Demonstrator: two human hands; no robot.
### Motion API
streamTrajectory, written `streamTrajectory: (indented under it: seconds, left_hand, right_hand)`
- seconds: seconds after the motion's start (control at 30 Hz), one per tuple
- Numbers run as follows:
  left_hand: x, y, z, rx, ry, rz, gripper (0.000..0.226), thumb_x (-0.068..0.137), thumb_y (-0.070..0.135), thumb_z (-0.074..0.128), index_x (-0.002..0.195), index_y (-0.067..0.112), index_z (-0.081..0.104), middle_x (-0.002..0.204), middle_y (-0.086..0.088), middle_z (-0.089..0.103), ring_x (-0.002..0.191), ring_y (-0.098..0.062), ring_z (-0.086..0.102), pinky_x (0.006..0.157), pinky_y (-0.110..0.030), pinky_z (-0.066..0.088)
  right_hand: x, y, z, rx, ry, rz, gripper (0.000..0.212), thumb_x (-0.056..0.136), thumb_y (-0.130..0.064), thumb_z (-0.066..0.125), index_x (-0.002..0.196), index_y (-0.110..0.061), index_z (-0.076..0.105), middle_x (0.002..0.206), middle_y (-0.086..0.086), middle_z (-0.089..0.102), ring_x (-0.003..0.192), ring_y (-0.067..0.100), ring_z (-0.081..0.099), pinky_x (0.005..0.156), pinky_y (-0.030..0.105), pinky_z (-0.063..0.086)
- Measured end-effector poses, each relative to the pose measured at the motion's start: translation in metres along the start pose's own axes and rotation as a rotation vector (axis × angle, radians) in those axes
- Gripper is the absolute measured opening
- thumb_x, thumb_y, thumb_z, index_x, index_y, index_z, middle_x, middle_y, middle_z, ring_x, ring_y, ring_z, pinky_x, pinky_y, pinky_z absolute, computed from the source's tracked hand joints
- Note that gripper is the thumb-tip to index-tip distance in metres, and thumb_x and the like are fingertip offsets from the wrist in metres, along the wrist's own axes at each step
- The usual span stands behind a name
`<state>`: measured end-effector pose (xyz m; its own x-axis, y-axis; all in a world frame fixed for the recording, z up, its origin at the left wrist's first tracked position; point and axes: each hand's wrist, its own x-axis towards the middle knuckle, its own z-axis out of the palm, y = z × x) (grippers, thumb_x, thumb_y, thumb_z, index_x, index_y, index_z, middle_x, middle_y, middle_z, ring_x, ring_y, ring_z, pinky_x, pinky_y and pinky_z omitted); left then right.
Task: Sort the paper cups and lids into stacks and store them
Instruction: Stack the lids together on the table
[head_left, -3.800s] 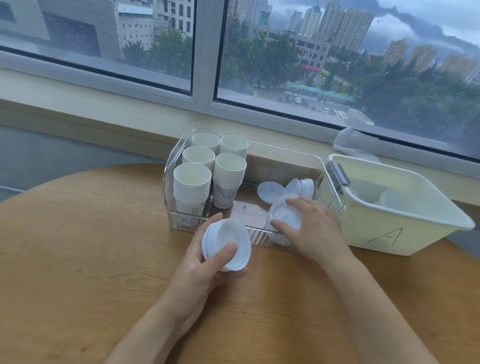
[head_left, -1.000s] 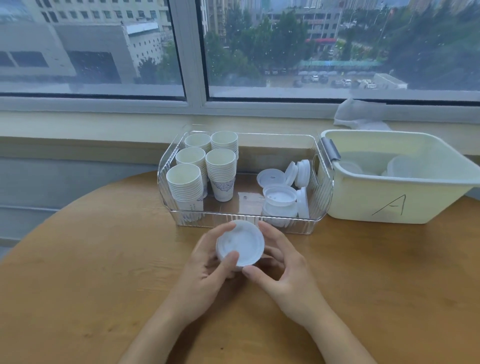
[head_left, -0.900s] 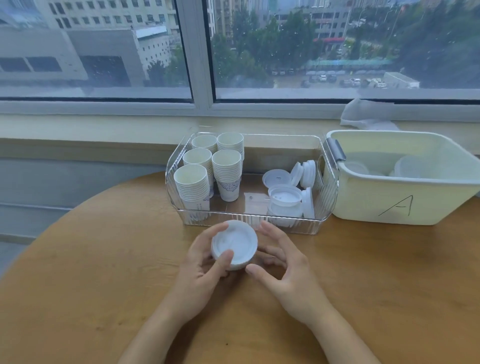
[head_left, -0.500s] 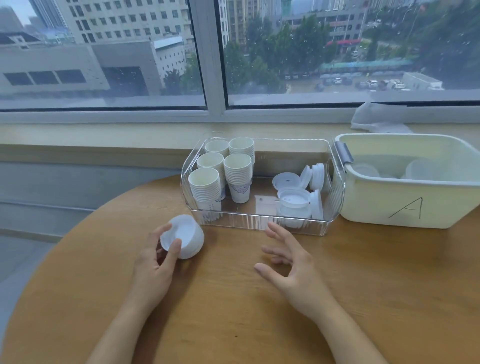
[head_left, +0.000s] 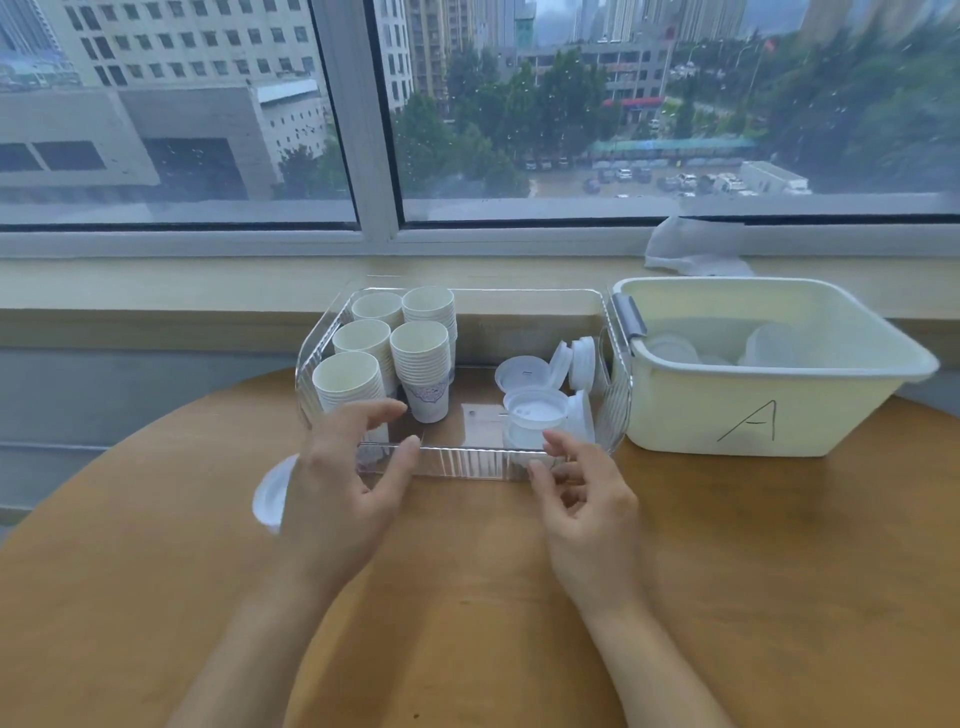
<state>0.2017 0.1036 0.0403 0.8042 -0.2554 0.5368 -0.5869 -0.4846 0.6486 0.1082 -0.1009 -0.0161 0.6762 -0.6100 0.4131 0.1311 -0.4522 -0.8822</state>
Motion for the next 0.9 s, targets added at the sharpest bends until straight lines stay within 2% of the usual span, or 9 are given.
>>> streamTrajectory:
  seconds: [0.07, 0.17, 0.27, 0.37, 0.47, 0.6, 0.7, 0.83, 0.9]
  left_hand:
    - [0.012, 0.009, 0.024, -0.040, -0.062, 0.036, 0.026, 0.093, 0.018, 0.079, 0.117, 0.024, 0.071, 0.111, 0.016, 0.070, 0.106, 0.000, 0.063, 0.091, -0.012, 0.045]
    - [0.031, 0.020, 0.054, -0.040, -0.135, 0.067, 0.022, 0.095, 0.021, 0.075, 0.116, 0.027, 0.071, 0.108, 0.020, 0.066, 0.101, 0.000, 0.060, 0.091, -0.025, 0.051]
    - [0.051, 0.020, 0.081, 0.049, -0.332, 0.023, 0.025, 0.100, 0.033, 0.064, 0.125, 0.034, 0.068, 0.121, 0.016, 0.061, 0.110, -0.006, 0.057, 0.099, -0.038, 0.050]
    - [0.068, 0.018, 0.101, 0.193, -0.573, -0.053, 0.033, 0.105, 0.044, 0.050, 0.136, 0.042, 0.061, 0.144, 0.008, 0.053, 0.124, -0.015, 0.057, 0.106, -0.045, 0.048]
    - [0.078, 0.019, 0.113, 0.253, -0.672, -0.099, 0.033, 0.106, 0.044, 0.046, 0.134, 0.042, 0.062, 0.140, 0.007, 0.062, 0.122, -0.017, 0.060, 0.105, -0.045, 0.050]
    - [0.078, 0.019, 0.117, 0.292, -0.633, -0.125, 0.026, 0.104, 0.040, 0.049, 0.122, 0.037, 0.069, 0.122, 0.013, 0.070, 0.112, -0.015, 0.065, 0.099, -0.046, 0.054]
    - [0.076, 0.016, 0.114, 0.206, -0.542, -0.136, 0.022, 0.101, 0.040, 0.056, 0.112, 0.034, 0.074, 0.112, 0.017, 0.072, 0.104, -0.010, 0.067, 0.094, -0.043, 0.057]
    - [0.074, 0.016, 0.104, 0.066, -0.350, -0.169, 0.013, 0.095, 0.035, 0.069, 0.103, 0.030, 0.078, 0.095, 0.016, 0.074, 0.086, -0.007, 0.070, 0.089, -0.038, 0.058]
    - [0.071, 0.017, 0.098, 0.000, -0.259, -0.184, 0.006, 0.091, 0.031, 0.074, 0.097, 0.029, 0.076, 0.088, 0.016, 0.073, 0.078, -0.007, 0.070, 0.085, -0.037, 0.059]
  right_hand:
    - [0.009, 0.007, 0.000, -0.094, 0.044, -0.030, 0.031, 0.094, -0.019, 0.076, 0.122, -0.032, 0.070, 0.115, -0.018, 0.070, 0.084, 0.005, 0.069, 0.077, 0.026, 0.055]
    - [0.017, 0.017, -0.002, -0.172, 0.071, -0.011, 0.032, 0.093, -0.022, 0.077, 0.123, -0.032, 0.069, 0.114, -0.018, 0.071, 0.076, 0.005, 0.068, 0.076, 0.018, 0.051]
    - [0.017, 0.020, -0.002, -0.239, 0.083, -0.022, 0.033, 0.094, -0.024, 0.077, 0.125, -0.032, 0.067, 0.115, -0.021, 0.068, 0.077, -0.001, 0.067, 0.071, 0.008, 0.044]
    - [0.015, 0.021, 0.001, -0.333, 0.099, -0.123, 0.042, 0.093, -0.023, 0.077, 0.131, -0.033, 0.063, 0.134, -0.019, 0.060, 0.075, -0.004, 0.068, 0.065, 0.023, 0.052]
    - [0.016, 0.021, 0.001, -0.471, 0.100, -0.154, 0.051, 0.092, -0.031, 0.072, 0.141, -0.037, 0.058, 0.159, -0.008, 0.045, 0.076, 0.007, 0.073, 0.060, 0.031, 0.056]
    - [0.014, 0.017, 0.005, -0.725, -0.009, -0.079, 0.052, 0.094, -0.049, 0.064, 0.144, -0.037, 0.055, 0.168, -0.007, 0.034, 0.077, 0.021, 0.075, 0.059, 0.034, 0.052]
    - [0.013, 0.017, 0.006, -0.795, -0.055, -0.034, 0.052, 0.097, -0.055, 0.058, 0.144, -0.034, 0.055, 0.162, -0.007, 0.042, 0.081, 0.024, 0.075, 0.063, 0.035, 0.053]
    - [0.014, 0.020, 0.005, -0.639, -0.054, -0.044, 0.050, 0.097, -0.052, 0.054, 0.143, -0.033, 0.058, 0.148, -0.015, 0.051, 0.082, 0.015, 0.073, 0.069, 0.034, 0.055]
    - [0.014, 0.020, 0.004, -0.516, -0.026, -0.073, 0.043, 0.099, -0.045, 0.058, 0.140, -0.032, 0.063, 0.144, -0.017, 0.054, 0.082, 0.009, 0.071, 0.071, 0.032, 0.057]
